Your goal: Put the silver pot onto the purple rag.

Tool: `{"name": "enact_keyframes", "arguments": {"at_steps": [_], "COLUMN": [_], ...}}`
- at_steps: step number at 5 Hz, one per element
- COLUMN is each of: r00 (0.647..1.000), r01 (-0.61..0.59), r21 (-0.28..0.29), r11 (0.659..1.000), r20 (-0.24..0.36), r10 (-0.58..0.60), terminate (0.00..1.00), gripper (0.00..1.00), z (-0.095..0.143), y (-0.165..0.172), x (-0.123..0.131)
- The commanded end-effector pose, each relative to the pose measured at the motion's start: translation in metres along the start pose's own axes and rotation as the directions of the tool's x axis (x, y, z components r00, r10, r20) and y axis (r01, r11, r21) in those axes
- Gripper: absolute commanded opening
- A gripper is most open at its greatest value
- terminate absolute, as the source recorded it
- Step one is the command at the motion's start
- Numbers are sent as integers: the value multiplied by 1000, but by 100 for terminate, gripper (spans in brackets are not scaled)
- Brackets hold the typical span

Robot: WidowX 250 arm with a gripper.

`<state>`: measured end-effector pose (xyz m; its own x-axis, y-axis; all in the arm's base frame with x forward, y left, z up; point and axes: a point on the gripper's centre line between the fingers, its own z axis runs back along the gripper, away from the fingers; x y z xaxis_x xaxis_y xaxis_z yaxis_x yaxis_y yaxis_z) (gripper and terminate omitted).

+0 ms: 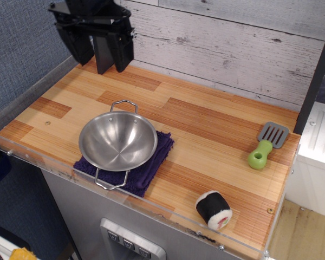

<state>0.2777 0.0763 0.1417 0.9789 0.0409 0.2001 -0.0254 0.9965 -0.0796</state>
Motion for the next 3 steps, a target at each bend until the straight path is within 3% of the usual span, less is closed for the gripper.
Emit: {"name": "enact_keyframes", "arguments": {"at_steps": [1,2,3], "r00": [999,999,999], "r01": [11,11,11], "r21": [14,14,14], "r11": [1000,1000,1000], "r20": [46,46,46], "r10": [-11,-11,-11], "terminate": [0,0,100], "gripper": [100,100,100], "z": [14,14,14], "y": [-2,-2,-2], "x": [3,3,3]}}
